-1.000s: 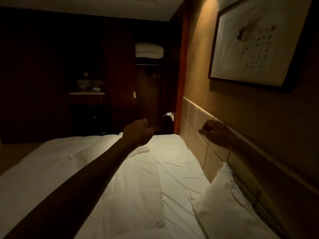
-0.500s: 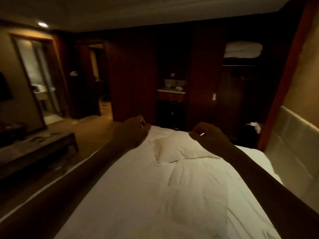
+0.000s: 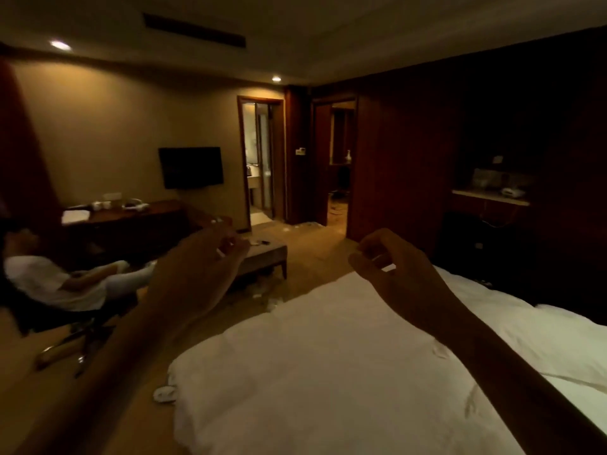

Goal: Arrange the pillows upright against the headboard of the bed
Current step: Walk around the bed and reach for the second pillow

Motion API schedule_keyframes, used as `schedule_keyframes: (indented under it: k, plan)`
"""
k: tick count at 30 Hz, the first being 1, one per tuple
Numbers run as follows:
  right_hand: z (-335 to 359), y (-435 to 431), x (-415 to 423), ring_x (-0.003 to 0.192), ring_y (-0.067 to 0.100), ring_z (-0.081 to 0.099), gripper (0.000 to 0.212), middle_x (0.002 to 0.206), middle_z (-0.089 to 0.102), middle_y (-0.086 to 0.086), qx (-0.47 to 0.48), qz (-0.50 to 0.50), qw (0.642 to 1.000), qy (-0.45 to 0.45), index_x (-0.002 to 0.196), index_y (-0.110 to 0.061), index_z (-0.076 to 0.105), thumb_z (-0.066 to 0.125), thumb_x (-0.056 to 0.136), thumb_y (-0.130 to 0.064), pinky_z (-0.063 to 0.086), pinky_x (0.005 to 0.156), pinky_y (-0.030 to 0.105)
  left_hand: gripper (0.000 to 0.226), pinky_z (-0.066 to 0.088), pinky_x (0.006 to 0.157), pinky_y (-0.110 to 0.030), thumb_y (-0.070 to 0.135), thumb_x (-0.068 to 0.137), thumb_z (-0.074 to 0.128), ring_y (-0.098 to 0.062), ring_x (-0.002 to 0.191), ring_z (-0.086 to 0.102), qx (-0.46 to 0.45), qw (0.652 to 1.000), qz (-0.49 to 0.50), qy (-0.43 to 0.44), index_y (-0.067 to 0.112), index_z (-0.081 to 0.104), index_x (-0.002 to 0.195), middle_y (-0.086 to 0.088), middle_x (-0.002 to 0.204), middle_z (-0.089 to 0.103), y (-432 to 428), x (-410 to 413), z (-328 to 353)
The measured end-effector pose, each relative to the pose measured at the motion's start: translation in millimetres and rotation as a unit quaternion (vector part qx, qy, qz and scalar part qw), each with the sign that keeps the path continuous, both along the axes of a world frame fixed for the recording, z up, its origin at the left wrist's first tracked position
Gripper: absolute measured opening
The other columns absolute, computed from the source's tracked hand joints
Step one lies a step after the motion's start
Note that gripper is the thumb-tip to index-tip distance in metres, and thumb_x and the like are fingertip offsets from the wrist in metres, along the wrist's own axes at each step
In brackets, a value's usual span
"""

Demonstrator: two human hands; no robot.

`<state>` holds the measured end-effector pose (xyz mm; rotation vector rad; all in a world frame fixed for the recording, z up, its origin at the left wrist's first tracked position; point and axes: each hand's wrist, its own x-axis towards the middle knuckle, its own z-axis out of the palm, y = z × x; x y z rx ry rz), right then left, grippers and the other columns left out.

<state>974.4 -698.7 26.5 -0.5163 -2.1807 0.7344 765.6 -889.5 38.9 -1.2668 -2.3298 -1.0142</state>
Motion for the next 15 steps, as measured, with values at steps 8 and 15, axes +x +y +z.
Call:
schedule_keyframes:
  k: [8, 15]
  plan:
    - [15.3, -59.3, -174.2, 0.086, 0.003, 0.059, 0.017, 0.096, 0.061, -0.015, 0.023, 0.094, 0.994, -0.047, 0.102, -0.025, 0.062, 0.059, 0.093, -0.04, 0.043, 0.063, 0.018, 0.02, 0.05, 0.066, -0.037, 0.047, 0.097, 0.051, -0.008, 0.075, 0.059, 0.017, 0.993, 0.117, 0.019, 0.033, 0.059, 0.086, 0.013, 0.08, 0.061, -117.6, -139.4, -2.2]
    - [-0.1, -116.6, -327.5, 0.083, 0.001, 0.059, 0.017, 0.096, 0.062, -0.013, 0.035, 0.167, 0.984, -0.056, 0.104, -0.022, 0.062, 0.064, 0.093, -0.035, 0.043, 0.057, 0.01, 0.02, 0.045, 0.056, -0.028, 0.046, 0.099, 0.049, -0.003, 0.073, 0.057, -0.023, 0.984, 0.177, 0.002, 0.03, 0.061, 0.099, 0.013, 0.09, 0.059, -195.4, -236.6, -12.7]
